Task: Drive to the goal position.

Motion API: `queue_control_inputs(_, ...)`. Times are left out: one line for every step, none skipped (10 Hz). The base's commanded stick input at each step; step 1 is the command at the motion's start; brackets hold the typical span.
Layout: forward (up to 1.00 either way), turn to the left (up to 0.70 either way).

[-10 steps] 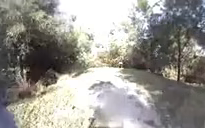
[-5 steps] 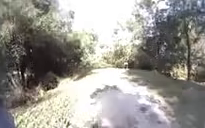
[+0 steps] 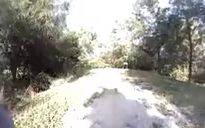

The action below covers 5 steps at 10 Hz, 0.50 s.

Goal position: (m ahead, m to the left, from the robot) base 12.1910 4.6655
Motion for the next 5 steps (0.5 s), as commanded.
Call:
queue_control_inputs(0.7, 0.0)
queue_control_inputs(0.7, 0.0)
queue_control_inputs(0.7, 0.0)
queue_control_inputs(0.7, 0.0)
queue_control_inputs(0.7, 0.0)
